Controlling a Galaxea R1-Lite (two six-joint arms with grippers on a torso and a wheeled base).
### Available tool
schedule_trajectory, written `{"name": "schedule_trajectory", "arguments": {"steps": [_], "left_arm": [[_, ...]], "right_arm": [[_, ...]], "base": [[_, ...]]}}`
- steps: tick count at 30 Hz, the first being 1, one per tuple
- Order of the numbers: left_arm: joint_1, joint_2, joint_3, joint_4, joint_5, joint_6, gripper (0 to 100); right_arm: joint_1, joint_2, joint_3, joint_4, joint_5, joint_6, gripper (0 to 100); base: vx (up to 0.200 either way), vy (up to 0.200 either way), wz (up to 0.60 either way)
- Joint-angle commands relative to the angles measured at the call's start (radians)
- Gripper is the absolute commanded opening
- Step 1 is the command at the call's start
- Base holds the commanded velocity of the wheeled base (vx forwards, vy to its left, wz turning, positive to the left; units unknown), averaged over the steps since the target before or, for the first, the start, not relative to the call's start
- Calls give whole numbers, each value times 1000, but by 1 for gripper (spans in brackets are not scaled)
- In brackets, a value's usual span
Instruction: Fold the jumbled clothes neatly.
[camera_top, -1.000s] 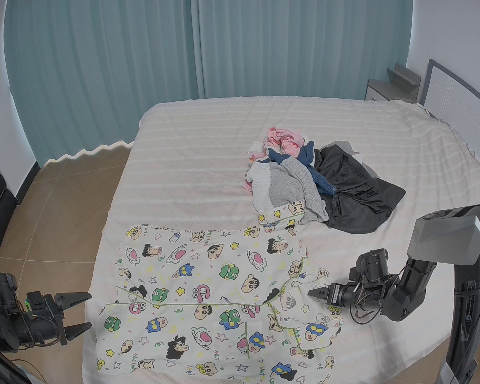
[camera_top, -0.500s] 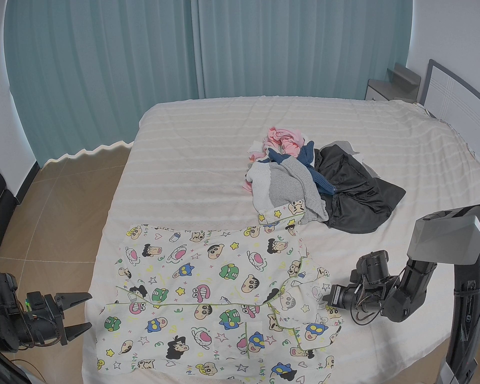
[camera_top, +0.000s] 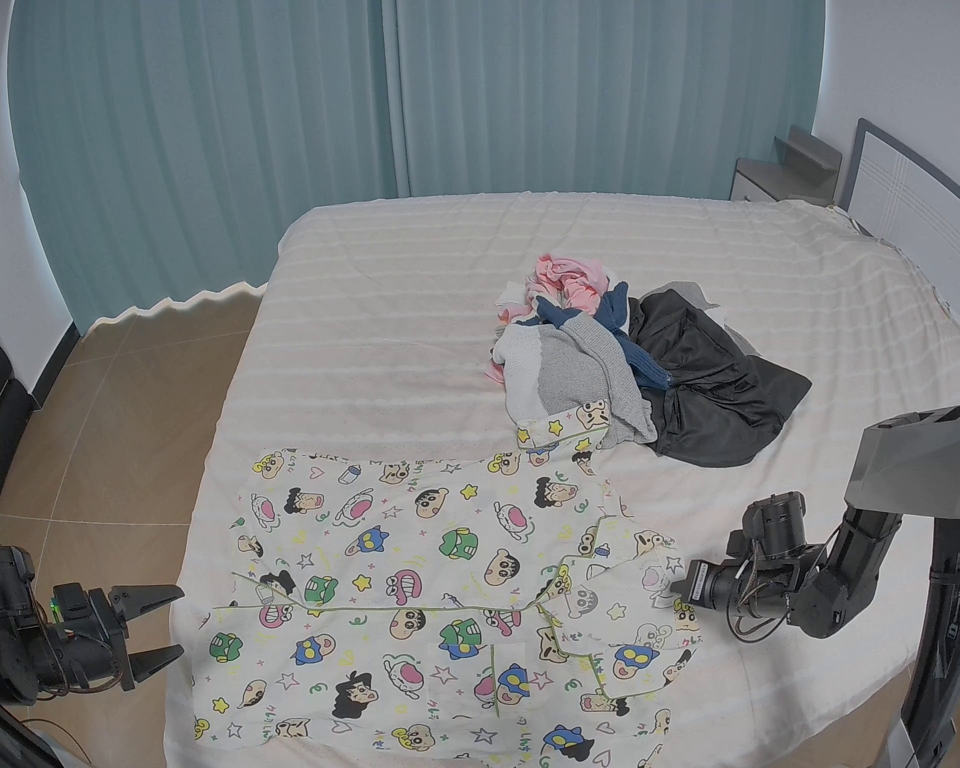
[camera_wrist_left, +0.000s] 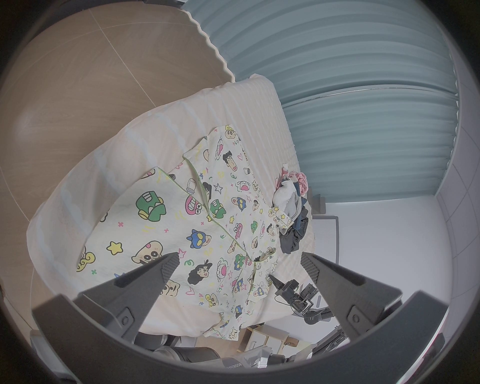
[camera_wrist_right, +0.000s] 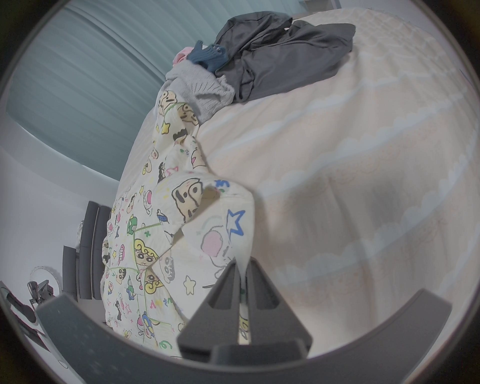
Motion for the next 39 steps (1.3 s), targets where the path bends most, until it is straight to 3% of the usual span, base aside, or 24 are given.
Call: {"name": "schedule_trajectory", "arguments": {"steps": [1, 39], "left_arm": [[0, 0, 16, 0, 0, 0, 100], [-1, -3, 16, 11, 0, 0, 100]], "right_arm": [[-27, -22, 7, -2, -3, -7, 0], [-202, -11, 42, -66, -9, -52, 0]], "base": [[0, 0, 0], [0, 0, 0]]}}
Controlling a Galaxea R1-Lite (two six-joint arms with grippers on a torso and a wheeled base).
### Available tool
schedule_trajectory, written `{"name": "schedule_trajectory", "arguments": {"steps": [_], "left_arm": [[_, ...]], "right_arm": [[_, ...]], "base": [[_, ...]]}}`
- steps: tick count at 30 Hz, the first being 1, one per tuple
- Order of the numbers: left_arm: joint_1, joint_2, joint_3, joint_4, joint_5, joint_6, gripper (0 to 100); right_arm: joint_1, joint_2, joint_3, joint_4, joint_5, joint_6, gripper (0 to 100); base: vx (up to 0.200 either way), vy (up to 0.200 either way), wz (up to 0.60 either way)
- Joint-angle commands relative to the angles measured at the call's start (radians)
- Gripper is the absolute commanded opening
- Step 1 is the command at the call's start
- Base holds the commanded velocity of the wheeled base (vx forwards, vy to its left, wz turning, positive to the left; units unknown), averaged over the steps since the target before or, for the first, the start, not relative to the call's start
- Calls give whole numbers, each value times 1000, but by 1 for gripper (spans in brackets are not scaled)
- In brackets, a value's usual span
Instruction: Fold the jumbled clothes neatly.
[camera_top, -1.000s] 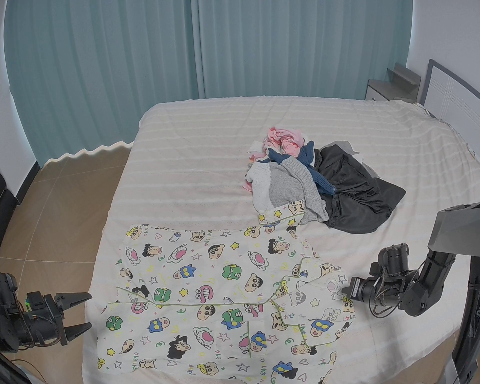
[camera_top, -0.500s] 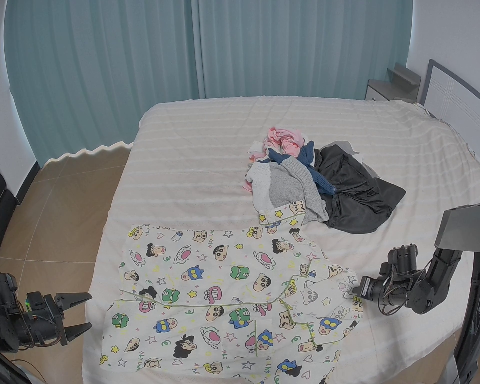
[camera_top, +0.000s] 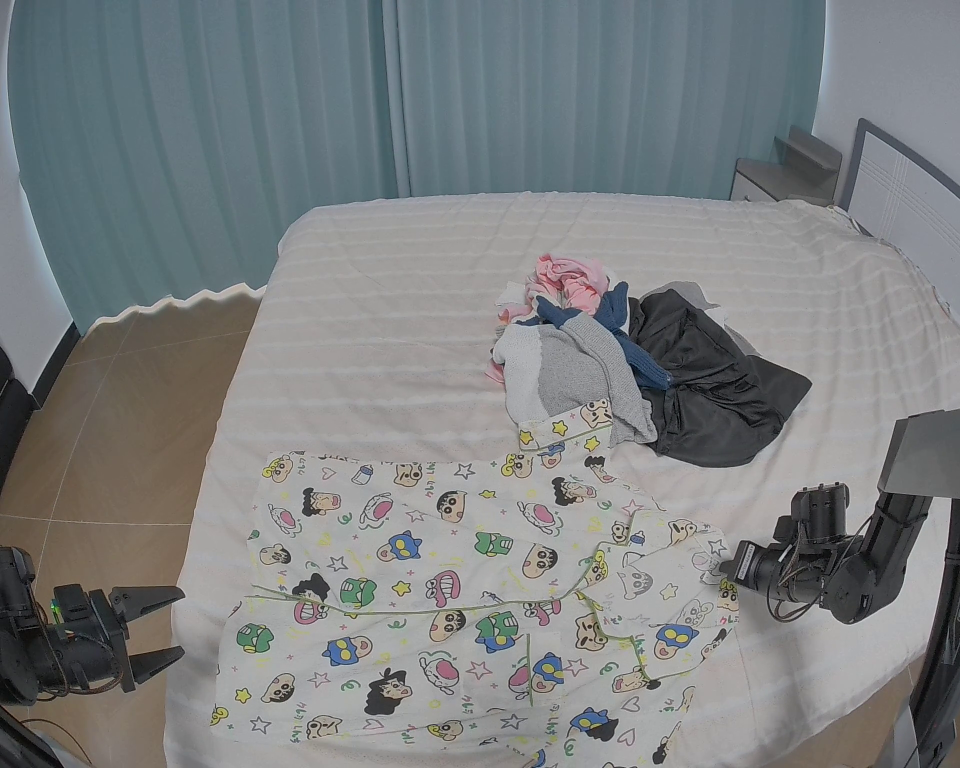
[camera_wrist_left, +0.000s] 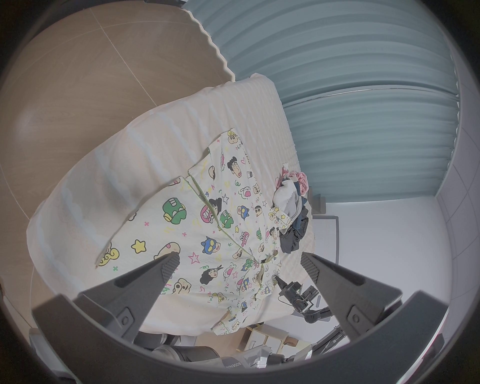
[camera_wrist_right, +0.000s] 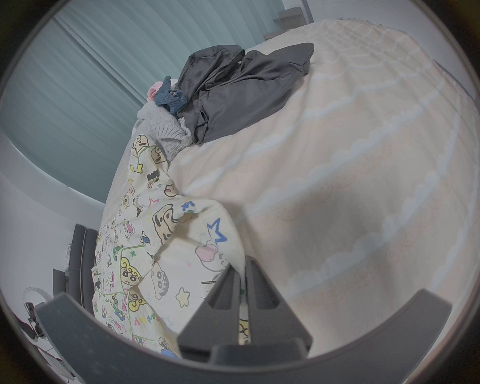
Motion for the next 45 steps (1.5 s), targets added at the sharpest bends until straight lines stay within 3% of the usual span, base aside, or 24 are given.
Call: {"name": "schedule_trajectory", "arguments": {"steps": [1, 4, 5, 15, 22, 26, 29, 36, 45], "left_arm": [[0, 0, 16, 1, 0, 0, 100], [0, 0, 16, 1, 0, 0, 100], [0, 0, 16, 1, 0, 0, 100], [-7, -49, 16, 34, 5, 23, 100], [-75, -240, 16, 208, 2, 30, 100], [-98, -304, 16, 261, 0, 30, 100], [-98, -304, 16, 261, 2, 30, 100], [-98, -269, 10, 255, 3, 32, 100], [-85, -198, -15, 248, 3, 32, 100]], "right_arm": [[-11, 2, 8, -1, 0, -1, 0], [-11, 2, 29, -3, 0, -4, 0], [-11, 2, 29, -3, 0, -7, 100], [47, -113, 182, -135, 8, 5, 100], [217, -190, 443, -276, -11, 10, 100], [271, -179, 449, -294, -89, 70, 100], [314, -162, 449, -294, -112, 76, 100], [421, -136, 449, -280, -115, 82, 100], [450, -7, 449, -299, -115, 91, 100]], "base": [[0, 0, 0], [0, 0, 0], [0, 0, 0], [0, 0, 0], [-29, 0, 0], [-200, 0, 0], [-200, 0, 0], [-200, 0, 0], [-200, 0, 0]]}}
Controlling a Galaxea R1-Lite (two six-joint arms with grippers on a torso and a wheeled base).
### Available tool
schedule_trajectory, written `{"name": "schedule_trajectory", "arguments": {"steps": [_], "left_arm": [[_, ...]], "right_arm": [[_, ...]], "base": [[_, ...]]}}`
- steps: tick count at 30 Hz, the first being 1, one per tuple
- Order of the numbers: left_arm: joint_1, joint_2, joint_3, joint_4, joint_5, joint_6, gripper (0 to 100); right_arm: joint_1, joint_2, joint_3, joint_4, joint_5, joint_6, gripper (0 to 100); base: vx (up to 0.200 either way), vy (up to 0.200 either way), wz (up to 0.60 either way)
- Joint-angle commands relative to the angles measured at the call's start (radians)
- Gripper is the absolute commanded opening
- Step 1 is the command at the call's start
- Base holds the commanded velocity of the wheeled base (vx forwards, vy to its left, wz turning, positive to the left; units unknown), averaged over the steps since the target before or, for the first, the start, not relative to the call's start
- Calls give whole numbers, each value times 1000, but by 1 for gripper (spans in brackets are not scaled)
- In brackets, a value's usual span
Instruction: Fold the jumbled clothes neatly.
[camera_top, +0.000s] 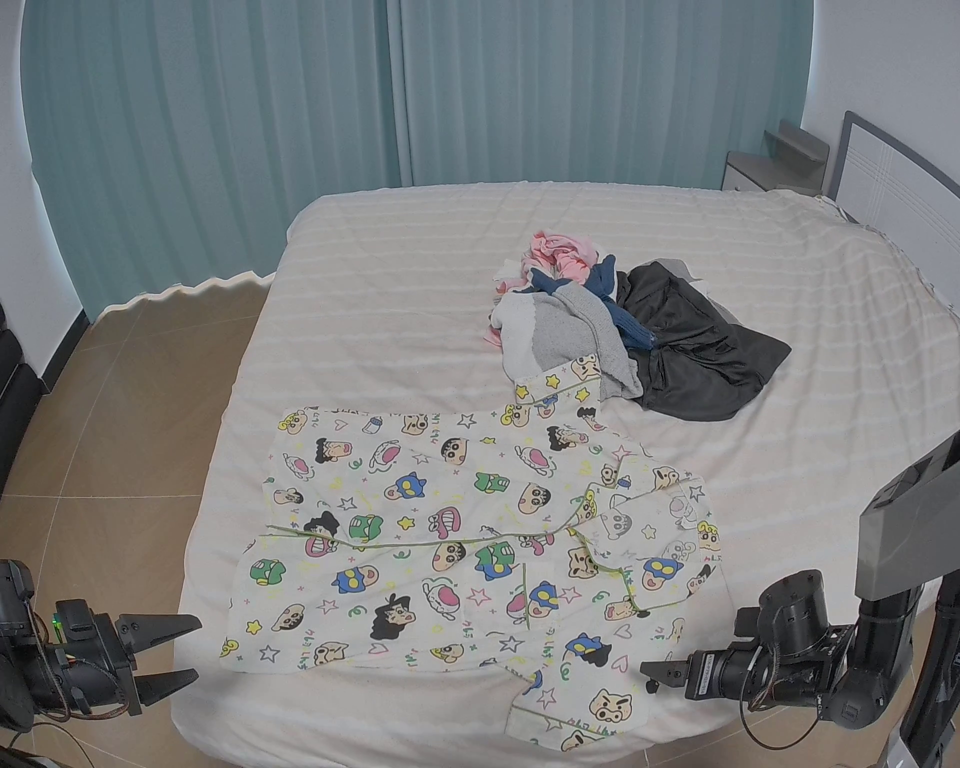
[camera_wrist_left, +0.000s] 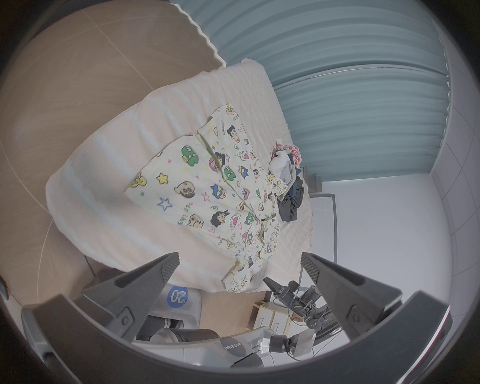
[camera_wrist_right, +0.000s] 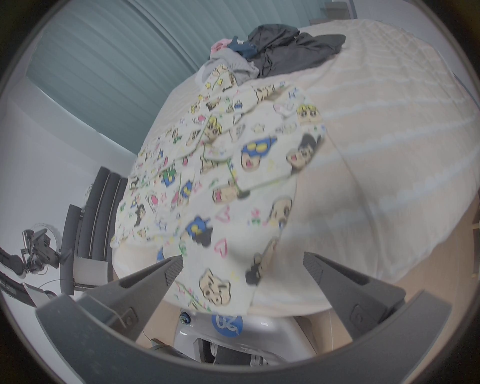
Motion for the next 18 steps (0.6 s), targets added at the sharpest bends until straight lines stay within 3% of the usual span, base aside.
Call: {"name": "schedule_trajectory", "arguments": {"steps": [1, 6, 9, 18], "left_arm": [[21, 65, -13, -17, 0, -1, 100], [31, 110, -10, -62, 0, -1, 100], [41, 123, -12, -74, 0, -1, 100], [71, 180, -13, -131, 0, -1, 100]], "right_arm": [[26, 93, 18, -10, 1, 11, 100], [68, 188, 13, -104, 2, 63, 100], [86, 264, 1, -187, -1, 66, 100], [88, 284, -117, -177, -8, 60, 100]], "base": [[-200, 0, 0], [-200, 0, 0], [0, 0, 0], [0, 0, 0]]}}
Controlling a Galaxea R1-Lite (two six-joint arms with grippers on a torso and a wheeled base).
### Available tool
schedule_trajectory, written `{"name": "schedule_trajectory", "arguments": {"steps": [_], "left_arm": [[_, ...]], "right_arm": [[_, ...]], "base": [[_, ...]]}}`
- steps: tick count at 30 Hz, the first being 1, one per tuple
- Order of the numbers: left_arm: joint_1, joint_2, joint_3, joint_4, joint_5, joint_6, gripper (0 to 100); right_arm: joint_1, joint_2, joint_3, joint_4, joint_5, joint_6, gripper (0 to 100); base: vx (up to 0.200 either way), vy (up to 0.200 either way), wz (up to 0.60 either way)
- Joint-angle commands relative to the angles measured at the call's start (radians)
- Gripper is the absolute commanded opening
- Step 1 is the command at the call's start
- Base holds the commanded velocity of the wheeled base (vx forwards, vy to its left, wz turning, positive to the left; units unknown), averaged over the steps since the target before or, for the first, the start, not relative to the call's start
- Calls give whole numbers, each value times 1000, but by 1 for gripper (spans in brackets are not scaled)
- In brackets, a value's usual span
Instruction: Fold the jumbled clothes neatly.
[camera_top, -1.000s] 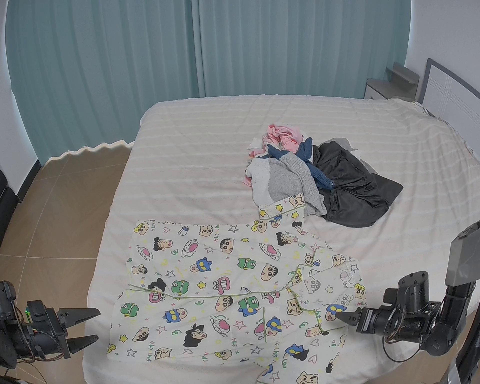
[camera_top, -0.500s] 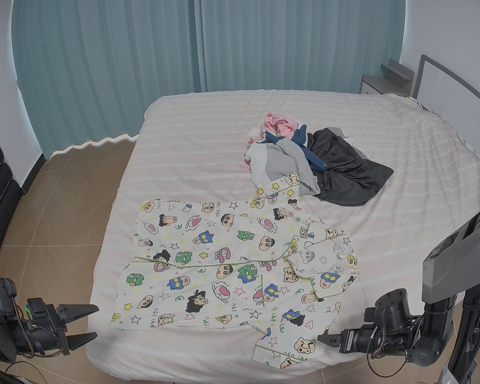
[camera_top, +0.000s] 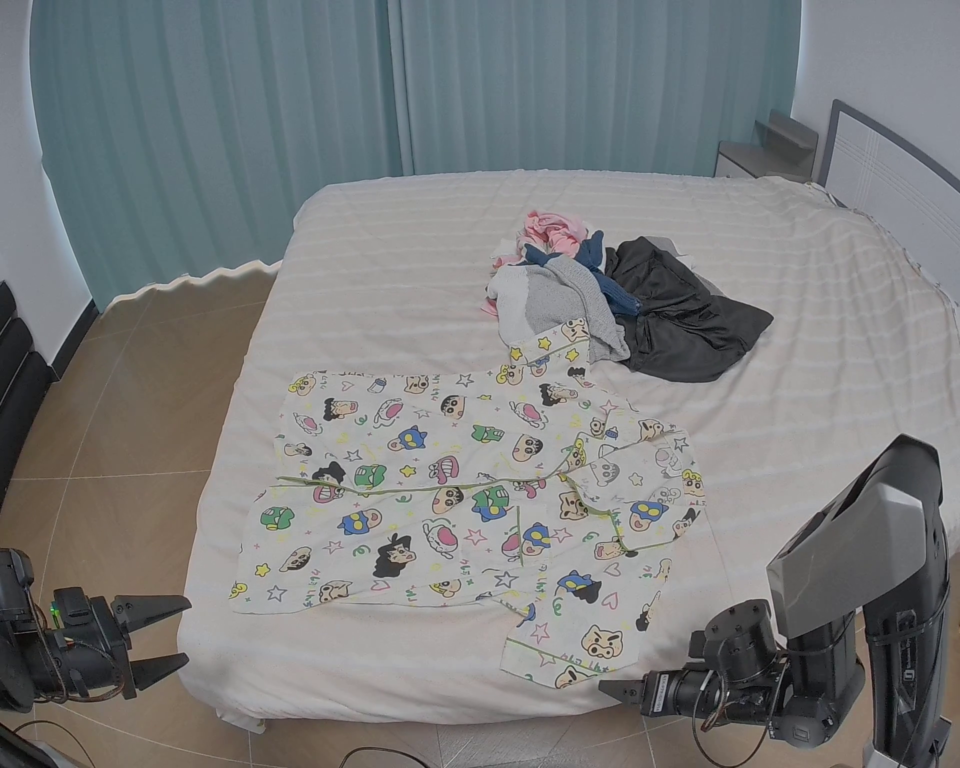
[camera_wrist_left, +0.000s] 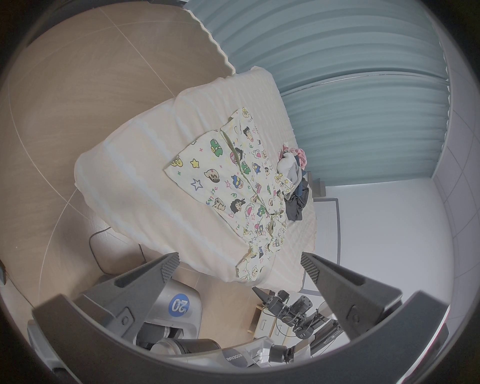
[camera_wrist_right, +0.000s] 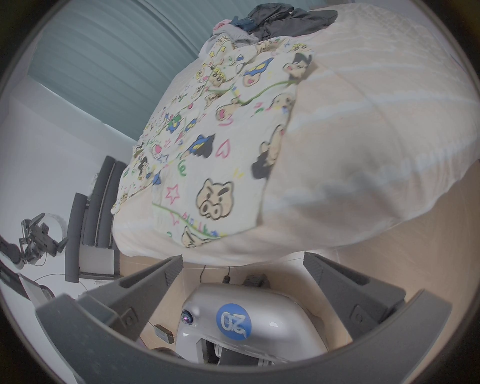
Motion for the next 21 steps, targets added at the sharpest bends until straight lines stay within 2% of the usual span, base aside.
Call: {"name": "schedule_trajectory", "arguments": {"steps": [1, 7, 21], "left_arm": [[19, 57, 0, -24, 0, 0, 100], [25, 69, 0, -36, 0, 0, 100], [25, 71, 0, -36, 0, 0, 100]], "right_arm": [[-11, 36, -71, 2, -7, -6, 100], [-59, 47, -188, 79, -7, -13, 100], [-48, 44, -264, 100, 4, -13, 100]], "base": [[0, 0, 0], [0, 0, 0], [0, 0, 0]]}}
